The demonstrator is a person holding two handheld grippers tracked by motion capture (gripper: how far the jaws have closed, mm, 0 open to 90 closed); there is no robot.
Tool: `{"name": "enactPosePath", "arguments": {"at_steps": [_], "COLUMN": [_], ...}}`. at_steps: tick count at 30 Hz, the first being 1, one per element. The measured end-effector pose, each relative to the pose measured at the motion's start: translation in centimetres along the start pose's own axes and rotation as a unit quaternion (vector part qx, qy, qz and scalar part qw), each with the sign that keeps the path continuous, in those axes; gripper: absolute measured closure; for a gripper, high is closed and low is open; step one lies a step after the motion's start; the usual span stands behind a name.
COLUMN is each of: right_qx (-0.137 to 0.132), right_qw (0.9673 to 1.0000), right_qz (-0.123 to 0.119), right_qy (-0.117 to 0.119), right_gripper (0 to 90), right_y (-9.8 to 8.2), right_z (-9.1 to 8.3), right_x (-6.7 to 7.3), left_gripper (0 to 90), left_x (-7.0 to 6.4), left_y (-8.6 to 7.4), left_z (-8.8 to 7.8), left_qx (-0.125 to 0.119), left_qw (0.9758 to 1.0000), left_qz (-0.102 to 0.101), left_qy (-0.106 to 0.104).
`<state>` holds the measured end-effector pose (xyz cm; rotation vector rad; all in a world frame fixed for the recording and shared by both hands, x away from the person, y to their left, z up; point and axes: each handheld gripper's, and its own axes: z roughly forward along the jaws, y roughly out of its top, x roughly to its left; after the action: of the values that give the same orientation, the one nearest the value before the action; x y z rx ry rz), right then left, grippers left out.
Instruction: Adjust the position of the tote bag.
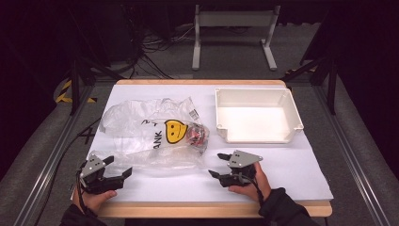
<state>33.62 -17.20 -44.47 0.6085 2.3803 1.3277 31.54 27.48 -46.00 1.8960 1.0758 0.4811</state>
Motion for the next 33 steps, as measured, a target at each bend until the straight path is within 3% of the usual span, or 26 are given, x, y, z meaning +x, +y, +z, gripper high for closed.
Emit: {"name": "enactPosePath", "arguments": {"at_steps": [5, 7, 10, 11, 14, 15, 16, 17, 20, 27, 33], "right_qx": [0.003, 0.016, 0.031, 0.031, 0.05, 0.054, 0.058, 0.058, 0.062, 0.059, 0.06], "right_qw": [0.9999, 0.9997, 0.9992, 0.9992, 0.9982, 0.9984, 0.998, 0.998, 0.9978, 0.9979, 0.9972], "right_qz": [-0.004, -0.018, -0.018, -0.018, -0.019, -0.009, -0.012, -0.012, -0.013, 0.0, 0.008], "right_qy": [0.01, 0.001, -0.018, -0.018, -0.027, -0.016, -0.021, -0.021, -0.021, -0.025, -0.043], "right_gripper": [24.3, 24.4, 35.6, 35.6, 56.0, 68.9, 74.2, 74.2, 85.5, 87.2, 86.7], "right_y": [1.1, 1.4, 2.0, 2.0, 2.0, 1.9, 1.9, 1.9, 2.0, 1.7, 1.4], "right_z": [2.1, 3.0, 3.8, 3.8, 4.2, 4.0, 3.9, 3.9, 3.5, 2.8, 1.8], "right_x": [0.9, 1.3, 1.4, 1.4, 0.9, 0.5, 0.4, 0.4, 0.1, -0.6, -1.4], "left_gripper": [22.9, 34.8, 46.9, 52.5, 60.3, 72.7, 77.3, 81.9, 89.8, 90.0, 90.0], "left_x": [-0.2, -0.2, -0.3, -0.3, -0.3, -0.2, -0.4, -0.4, -0.8, -2.1, -4.6], "left_y": [0.3, 0.4, 0.5, 0.5, 0.5, 0.5, 0.5, 0.5, 0.6, 0.7, 0.9], "left_z": [0.5, 0.6, 1.4, 1.4, 1.4, 1.3, 1.3, 1.3, 1.3, 0.7, -0.1], "left_qx": [0.019, 0.029, 0.064, 0.064, 0.062, 0.061, 0.064, 0.064, 0.062, 0.054, 0.029], "left_qw": [0.9998, 0.9994, 0.9978, 0.9978, 0.998, 0.9979, 0.9972, 0.9972, 0.9961, 0.9942, 0.9916], "left_qz": [0.01, 0.015, 0.017, 0.017, 0.014, 0.018, 0.029, 0.029, 0.052, 0.072, 0.09], "left_qy": [0.006, 0.007, 0.004, 0.004, -0.006, -0.013, -0.023, -0.023, -0.032, -0.059, -0.088]}}
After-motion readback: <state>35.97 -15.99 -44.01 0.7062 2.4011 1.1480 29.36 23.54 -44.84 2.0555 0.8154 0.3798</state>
